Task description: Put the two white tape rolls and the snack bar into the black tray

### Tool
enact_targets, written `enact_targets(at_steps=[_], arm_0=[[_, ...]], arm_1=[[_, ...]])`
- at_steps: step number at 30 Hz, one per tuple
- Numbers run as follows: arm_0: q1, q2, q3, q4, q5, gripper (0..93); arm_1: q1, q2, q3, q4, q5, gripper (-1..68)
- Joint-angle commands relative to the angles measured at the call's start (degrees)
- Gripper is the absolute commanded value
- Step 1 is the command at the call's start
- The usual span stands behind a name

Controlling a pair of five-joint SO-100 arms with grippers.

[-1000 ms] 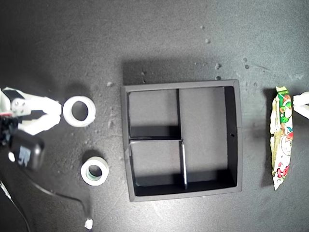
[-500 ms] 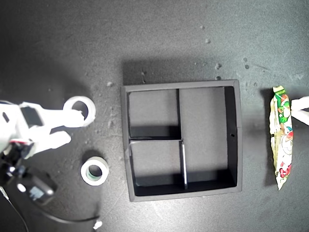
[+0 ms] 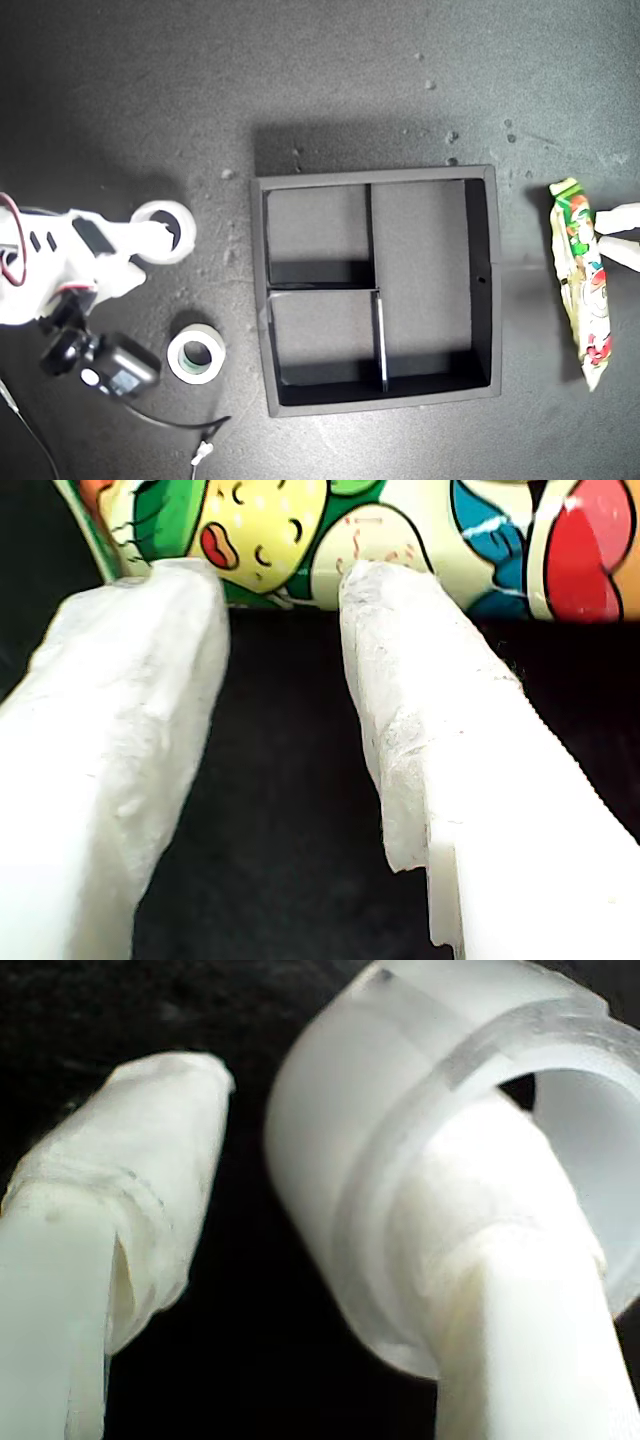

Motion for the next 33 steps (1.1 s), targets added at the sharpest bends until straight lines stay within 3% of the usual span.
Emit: enact_targets(at_steps=[1,5,9,14,18,24,29,33], arm_0=[[-3.7,0.1,-3.3,0.2,-1.3,4.4],[-4.9,1.3,-9.8,6.4,0.5,0.7],[-4.7,1.3,-20.4,14.1,3.1,0.3],[-2.7,-0.1,-33.8,21.5,3.2,0.2],[-0.5,-2.7,-41.5,23.1,1.0,0.2],[2.6,-13.4,-54.1,24.8,-0.6,0.2],[3.3,-19.9,-59.5,26.2,-1.7,0.7],[3.8,-23.2,-60.7,25.9,-1.7,1.1]], arm_1=[[0.3,0.4,-3.5,-2.7,-9.5,18.4],[0.9,-0.1,-11.3,-1.1,-18.5,20.5],[-3.3,-0.5,-16.6,3.1,-28.2,21.0],[-5.9,-0.6,-16.2,8.0,-34.5,11.8],[-7.3,-2.3,-16.1,7.6,-39.0,11.9],[-7.3,-26.1,-28.7,1.8,-42.9,20.4],[-7.6,-53.7,-50.9,13.3,-44.2,23.6],[-8.8,-65.1,-59.6,22.0,-42.9,24.8]])
